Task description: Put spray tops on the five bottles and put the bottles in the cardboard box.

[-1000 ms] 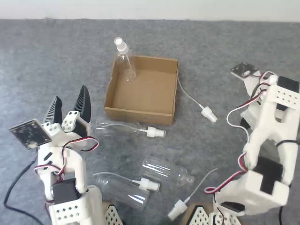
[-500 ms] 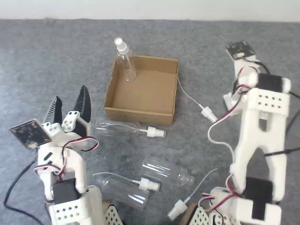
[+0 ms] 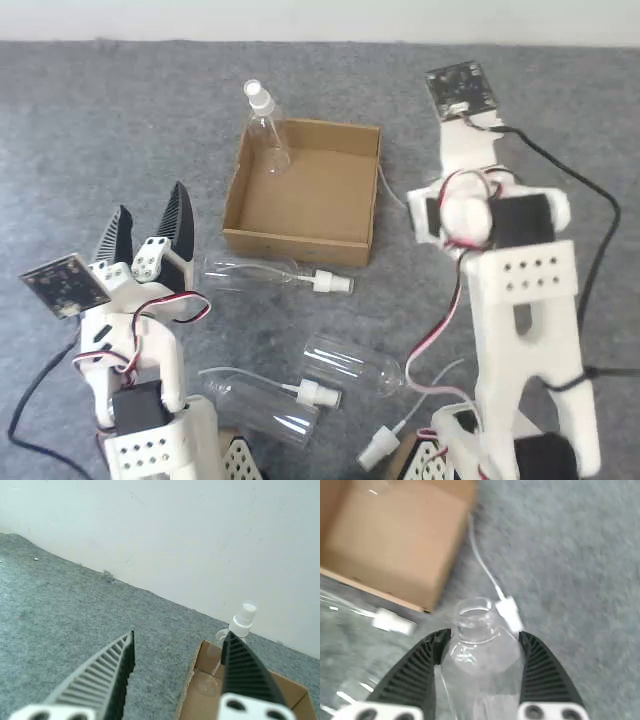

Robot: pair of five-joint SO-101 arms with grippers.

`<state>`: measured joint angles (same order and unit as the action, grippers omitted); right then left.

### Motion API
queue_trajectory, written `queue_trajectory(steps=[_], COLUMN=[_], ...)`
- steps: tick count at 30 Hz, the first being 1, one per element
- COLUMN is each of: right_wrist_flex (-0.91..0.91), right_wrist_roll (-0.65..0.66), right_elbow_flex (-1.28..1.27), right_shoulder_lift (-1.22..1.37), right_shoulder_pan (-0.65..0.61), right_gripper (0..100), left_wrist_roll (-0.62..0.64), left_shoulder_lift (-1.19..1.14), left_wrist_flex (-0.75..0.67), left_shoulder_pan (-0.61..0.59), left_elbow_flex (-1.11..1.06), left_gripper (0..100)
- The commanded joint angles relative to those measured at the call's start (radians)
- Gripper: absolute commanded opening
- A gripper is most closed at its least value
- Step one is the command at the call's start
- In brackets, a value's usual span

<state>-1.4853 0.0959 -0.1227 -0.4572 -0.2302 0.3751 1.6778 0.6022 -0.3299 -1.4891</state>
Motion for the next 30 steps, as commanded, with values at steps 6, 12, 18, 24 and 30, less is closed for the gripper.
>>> queue_trajectory(steps=[6, 12, 18, 24, 30], right_wrist_flex=[0.004, 0.005, -0.007, -0.002, 0.107], right_wrist_roll=[-0.126, -0.132, -0.132, -0.13, -0.127], right_elbow_flex=[0.052, 0.052, 0.051, -0.031, -0.149], right_shoulder_lift=[-0.145, -0.185, -0.217, -0.315, -0.423], right_shoulder_pan=[-0.242, -0.4, -0.481, -0.484, -0.479], right_gripper=[8.0, 8.0, 8.0, 8.0, 8.0], left_wrist_roll=[-0.002, -0.002, -0.002, -0.003, -0.003], left_shoulder_lift=[0.015, 0.015, 0.015, 0.015, 0.015], left_wrist_flex=[-0.034, -0.034, -0.032, -0.031, -0.034], left_shoulder_pan=[0.003, 0.003, 0.028, 0.052, 0.061], left_elbow_flex=[0.01, 0.01, 0.01, 0.013, 0.018], left_gripper=[26, 26, 26, 26, 26])
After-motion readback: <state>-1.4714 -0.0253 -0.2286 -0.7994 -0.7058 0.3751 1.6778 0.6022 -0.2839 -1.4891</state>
